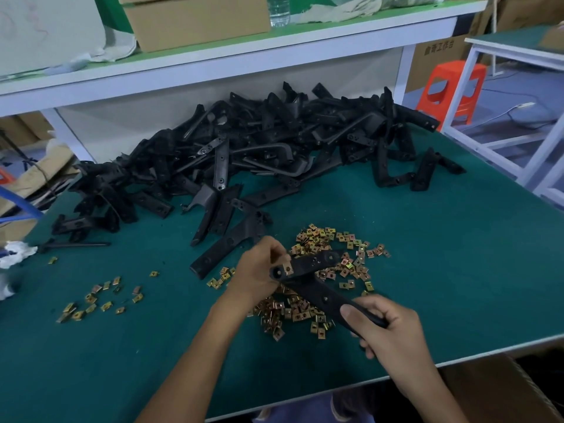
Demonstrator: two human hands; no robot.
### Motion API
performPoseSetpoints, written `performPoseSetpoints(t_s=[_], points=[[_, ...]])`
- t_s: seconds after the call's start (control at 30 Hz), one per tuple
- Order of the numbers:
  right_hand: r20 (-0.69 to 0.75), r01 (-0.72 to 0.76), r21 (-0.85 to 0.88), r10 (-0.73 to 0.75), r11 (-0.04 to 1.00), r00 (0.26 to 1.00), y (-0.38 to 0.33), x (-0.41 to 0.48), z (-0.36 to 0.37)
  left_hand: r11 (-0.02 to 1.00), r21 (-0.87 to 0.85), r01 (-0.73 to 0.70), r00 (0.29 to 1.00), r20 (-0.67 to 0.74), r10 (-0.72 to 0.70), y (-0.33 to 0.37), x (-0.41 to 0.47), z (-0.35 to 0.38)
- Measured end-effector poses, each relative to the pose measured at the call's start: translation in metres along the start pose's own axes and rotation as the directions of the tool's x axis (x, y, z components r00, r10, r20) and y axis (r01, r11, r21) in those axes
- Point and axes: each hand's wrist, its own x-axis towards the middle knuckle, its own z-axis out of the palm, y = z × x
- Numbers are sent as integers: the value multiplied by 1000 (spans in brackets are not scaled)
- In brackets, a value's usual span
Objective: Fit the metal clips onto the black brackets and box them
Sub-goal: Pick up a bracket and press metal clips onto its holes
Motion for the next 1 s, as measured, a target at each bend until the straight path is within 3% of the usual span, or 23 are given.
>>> performPoseSetpoints(t_s=[0.13, 0.37, 0.63, 0.73, 1.0], points=[[21, 4, -6, -4, 1000, 1000, 0, 1, 0, 949, -302, 95, 986, -105, -132, 4, -7, -20], [28, 35, -16, -35, 999, 999, 0, 0, 0, 847, -532, -5, 987, -139, -82, 17, -34, -38], [43, 46, -62, -44, 997, 998, 2, 0, 1, 814, -580, -4, 998, -57, -36, 35, -44, -25], [47, 51, -69, -48, 996, 998, 2, 0, 1, 855, -519, -4, 1000, -5, 1, 39, -44, -19], [55, 55, -104, -49, 993, 997, 5, 1, 1, 850, -526, 21, 999, -12, -32, 37, -43, -11]])
